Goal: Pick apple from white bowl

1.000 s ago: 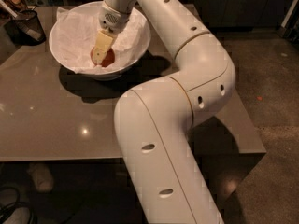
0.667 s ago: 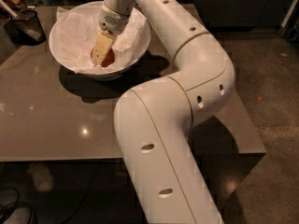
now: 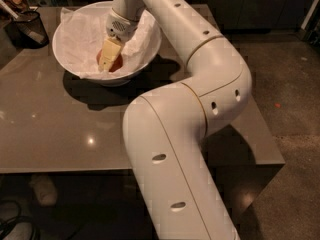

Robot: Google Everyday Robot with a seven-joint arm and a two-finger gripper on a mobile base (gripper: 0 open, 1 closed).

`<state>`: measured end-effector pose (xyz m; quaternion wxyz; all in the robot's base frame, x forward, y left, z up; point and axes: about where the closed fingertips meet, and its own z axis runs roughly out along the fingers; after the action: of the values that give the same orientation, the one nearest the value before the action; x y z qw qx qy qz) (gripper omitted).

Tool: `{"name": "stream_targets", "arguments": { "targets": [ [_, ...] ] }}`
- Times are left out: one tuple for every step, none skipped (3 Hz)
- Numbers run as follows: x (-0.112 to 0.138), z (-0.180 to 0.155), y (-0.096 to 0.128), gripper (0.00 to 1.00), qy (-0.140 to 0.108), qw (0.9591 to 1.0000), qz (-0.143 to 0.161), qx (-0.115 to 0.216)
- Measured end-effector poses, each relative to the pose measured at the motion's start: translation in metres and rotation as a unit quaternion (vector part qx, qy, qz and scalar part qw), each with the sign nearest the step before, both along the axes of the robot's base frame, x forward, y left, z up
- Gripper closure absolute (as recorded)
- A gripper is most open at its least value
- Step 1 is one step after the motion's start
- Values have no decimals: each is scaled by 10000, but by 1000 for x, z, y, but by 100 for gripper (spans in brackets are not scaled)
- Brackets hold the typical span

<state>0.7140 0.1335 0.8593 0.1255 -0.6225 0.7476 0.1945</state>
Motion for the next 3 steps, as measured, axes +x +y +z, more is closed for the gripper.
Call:
{"name": "stream_targets", "arguments": {
  "targets": [
    [0, 0, 0, 43, 0, 10000, 0, 0],
    [0, 0, 0, 66, 0, 10000, 0, 0],
    [0, 0, 0, 89, -1, 10000, 0, 0]
  ]
}}
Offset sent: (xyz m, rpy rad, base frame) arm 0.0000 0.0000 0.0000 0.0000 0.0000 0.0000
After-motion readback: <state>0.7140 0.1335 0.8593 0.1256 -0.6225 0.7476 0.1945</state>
